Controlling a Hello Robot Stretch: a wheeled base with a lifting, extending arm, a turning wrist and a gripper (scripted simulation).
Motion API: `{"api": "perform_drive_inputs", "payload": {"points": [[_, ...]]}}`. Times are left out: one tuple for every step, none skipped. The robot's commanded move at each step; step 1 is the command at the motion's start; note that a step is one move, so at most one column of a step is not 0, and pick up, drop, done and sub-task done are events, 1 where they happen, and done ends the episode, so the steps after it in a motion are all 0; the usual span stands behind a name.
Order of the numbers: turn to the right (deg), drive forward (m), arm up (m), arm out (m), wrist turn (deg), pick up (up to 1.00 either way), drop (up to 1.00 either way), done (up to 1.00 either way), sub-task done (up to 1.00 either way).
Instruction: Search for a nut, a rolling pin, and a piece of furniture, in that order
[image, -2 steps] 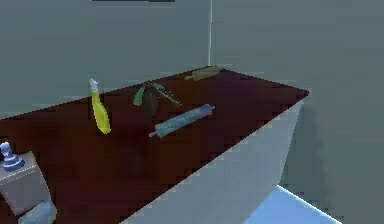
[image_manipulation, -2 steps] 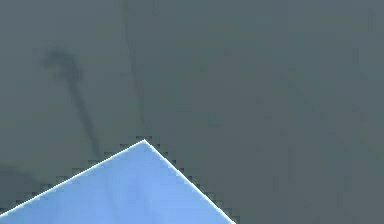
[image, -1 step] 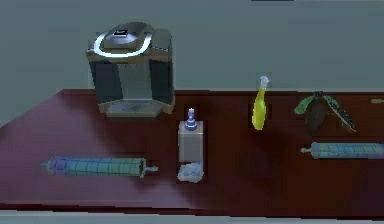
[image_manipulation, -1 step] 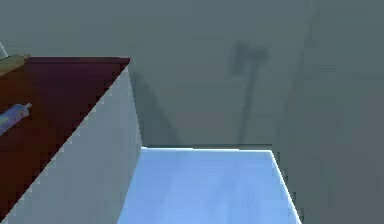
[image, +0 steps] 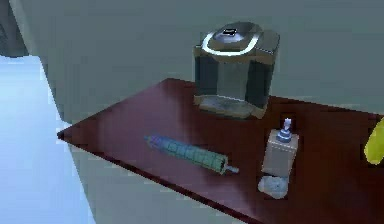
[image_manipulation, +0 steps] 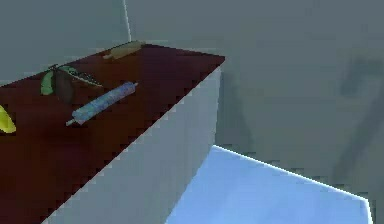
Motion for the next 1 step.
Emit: {"api": "perform_drive_inputs", "payload": {"points": [[0.0,0.00,0.00,0.00,0.0,0.00,0.00,0.00,1.00]]}}
